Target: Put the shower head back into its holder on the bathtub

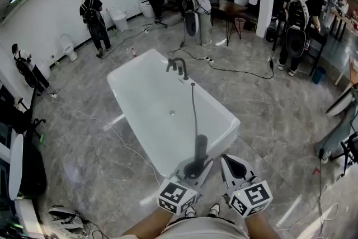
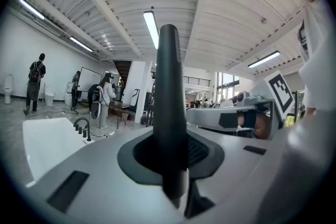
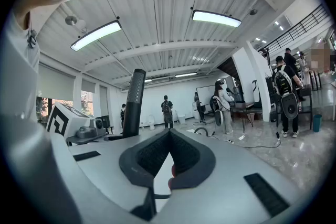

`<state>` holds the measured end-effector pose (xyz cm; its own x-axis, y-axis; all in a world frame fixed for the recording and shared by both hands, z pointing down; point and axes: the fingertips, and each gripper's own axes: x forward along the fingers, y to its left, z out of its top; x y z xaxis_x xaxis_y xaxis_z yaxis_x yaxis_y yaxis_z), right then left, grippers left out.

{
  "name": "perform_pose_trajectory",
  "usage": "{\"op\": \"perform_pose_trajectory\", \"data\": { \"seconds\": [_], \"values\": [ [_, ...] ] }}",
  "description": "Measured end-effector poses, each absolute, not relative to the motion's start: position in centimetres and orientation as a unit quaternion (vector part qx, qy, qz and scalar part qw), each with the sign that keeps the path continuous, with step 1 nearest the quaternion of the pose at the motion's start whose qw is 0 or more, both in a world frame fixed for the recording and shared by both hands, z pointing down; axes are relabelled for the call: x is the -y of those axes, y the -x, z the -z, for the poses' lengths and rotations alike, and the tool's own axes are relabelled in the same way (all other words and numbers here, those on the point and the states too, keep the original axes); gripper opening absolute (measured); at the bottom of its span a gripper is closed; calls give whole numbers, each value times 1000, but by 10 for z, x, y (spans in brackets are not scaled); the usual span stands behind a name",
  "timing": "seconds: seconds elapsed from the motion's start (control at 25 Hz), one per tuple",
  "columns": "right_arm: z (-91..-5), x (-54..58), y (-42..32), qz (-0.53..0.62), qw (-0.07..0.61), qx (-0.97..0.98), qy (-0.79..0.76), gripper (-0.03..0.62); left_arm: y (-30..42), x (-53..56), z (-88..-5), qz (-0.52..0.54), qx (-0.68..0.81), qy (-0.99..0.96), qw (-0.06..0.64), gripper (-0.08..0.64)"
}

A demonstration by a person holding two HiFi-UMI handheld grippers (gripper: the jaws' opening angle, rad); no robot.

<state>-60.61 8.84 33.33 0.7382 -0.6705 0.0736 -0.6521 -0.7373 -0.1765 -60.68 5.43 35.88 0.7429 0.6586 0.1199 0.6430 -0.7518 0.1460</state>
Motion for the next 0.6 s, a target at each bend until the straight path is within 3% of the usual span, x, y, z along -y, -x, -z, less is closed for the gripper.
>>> {"op": "perform_pose_trajectory", "data": {
  "seconds": [0.6],
  "values": [
    [-334, -96, 612, 66, 100, -368, 922, 14, 610, -63, -362, -86, -346, -933, 47, 71]
  ]
}}
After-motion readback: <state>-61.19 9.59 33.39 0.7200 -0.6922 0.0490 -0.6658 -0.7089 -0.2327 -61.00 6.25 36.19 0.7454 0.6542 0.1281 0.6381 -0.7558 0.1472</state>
